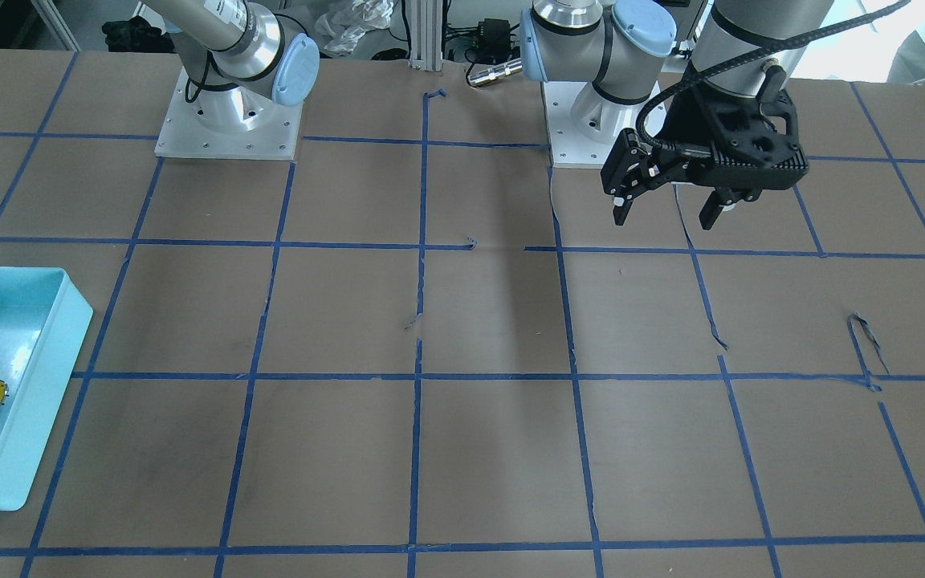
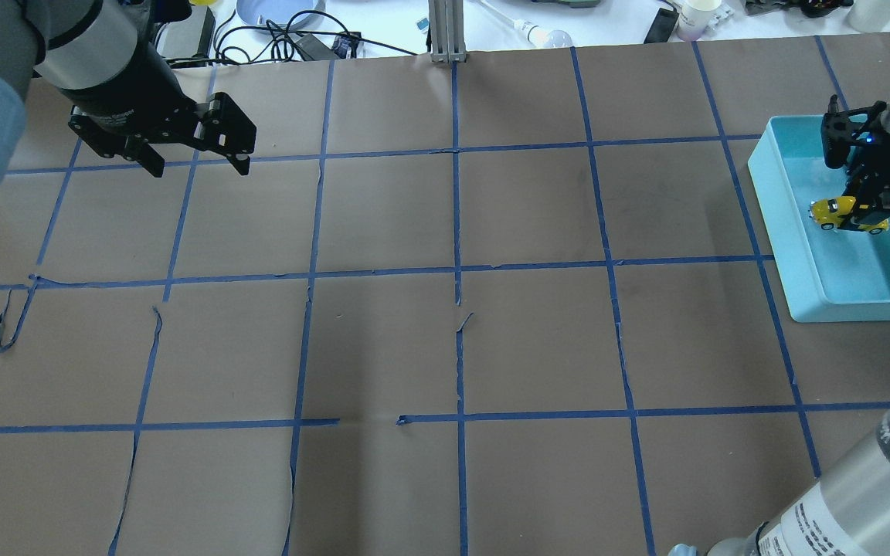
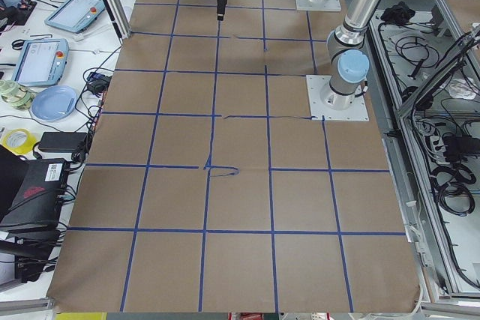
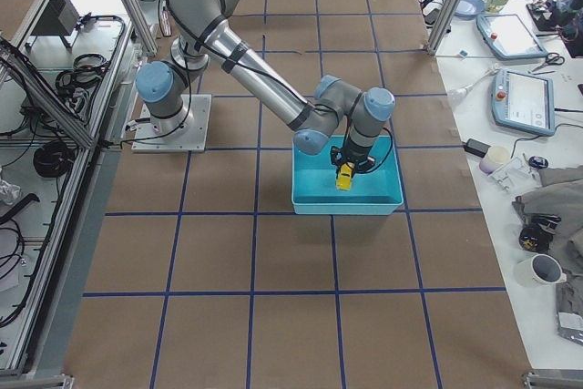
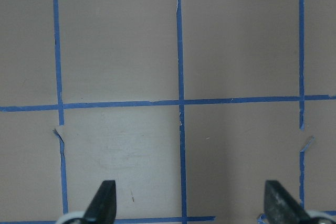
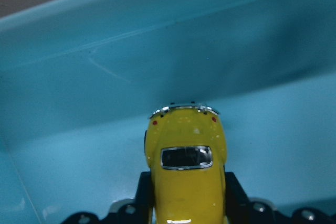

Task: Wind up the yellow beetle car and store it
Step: 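Lower the car into the bin and open the right gripper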

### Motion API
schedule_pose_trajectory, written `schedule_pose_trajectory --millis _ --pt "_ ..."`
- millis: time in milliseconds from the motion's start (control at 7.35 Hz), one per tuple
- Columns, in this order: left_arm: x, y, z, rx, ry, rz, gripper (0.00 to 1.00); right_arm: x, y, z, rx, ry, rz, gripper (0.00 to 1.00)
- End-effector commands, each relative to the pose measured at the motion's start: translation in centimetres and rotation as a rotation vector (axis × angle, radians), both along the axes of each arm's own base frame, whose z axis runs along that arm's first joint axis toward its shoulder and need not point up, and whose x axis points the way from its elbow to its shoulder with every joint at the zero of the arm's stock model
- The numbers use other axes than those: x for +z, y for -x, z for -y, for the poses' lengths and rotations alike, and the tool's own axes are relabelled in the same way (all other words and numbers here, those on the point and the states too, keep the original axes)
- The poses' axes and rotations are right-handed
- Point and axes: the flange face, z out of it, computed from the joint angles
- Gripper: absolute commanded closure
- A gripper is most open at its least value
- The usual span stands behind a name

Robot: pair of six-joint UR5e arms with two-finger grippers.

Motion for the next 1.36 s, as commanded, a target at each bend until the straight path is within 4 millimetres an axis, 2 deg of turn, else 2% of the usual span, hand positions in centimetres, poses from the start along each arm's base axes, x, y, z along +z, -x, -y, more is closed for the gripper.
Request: schedule_pose_trajectory --millis 0,272,408,544,680,817,953,1089,1225 --pt "-0.1 0.0 0.0 0.000 -0.001 -0.002 0.00 2.2 0.0 0.0 -0.010 0.033 -0.016 0.00" --pt "-0.1 0.0 0.0 0.000 -0.001 -0.002 0.00 7.7 -0.8 -0.6 -0.088 0.127 -0.030 0.00" --pt "0.0 0.0 0.0 0.000 0.000 -0.002 0.00 12.2 -1.6 -1.8 -0.213 0.200 -0.059 0.00" --pt "-0.1 0.0 0.0 0.000 -0.003 -0.002 0.00 14.4 -2.3 -2.8 -0.408 0.207 -0.061 0.00" --pt "-0.1 0.0 0.0 0.000 -0.001 -0.002 0.00 15.9 -2.9 -3.8 -0.583 0.208 -0.063 0.00" --pt "-0.1 0.0 0.0 0.000 -0.003 0.000 0.00 17.8 -4.3 -4.3 -0.762 0.253 -0.042 0.00" --pt "-0.1 0.0 0.0 0.000 -0.001 -0.002 0.00 18.5 -6.3 -4.6 -0.969 0.232 0.052 0.00" --pt "-0.1 0.0 0.0 0.000 -0.001 0.000 0.00 19.6 -8.0 -4.8 -1.141 0.234 0.054 0.00" --pt "-0.1 0.1 0.0 -0.002 -0.003 0.000 0.00 19.8 -9.8 -4.6 -1.234 0.236 0.050 0.00"
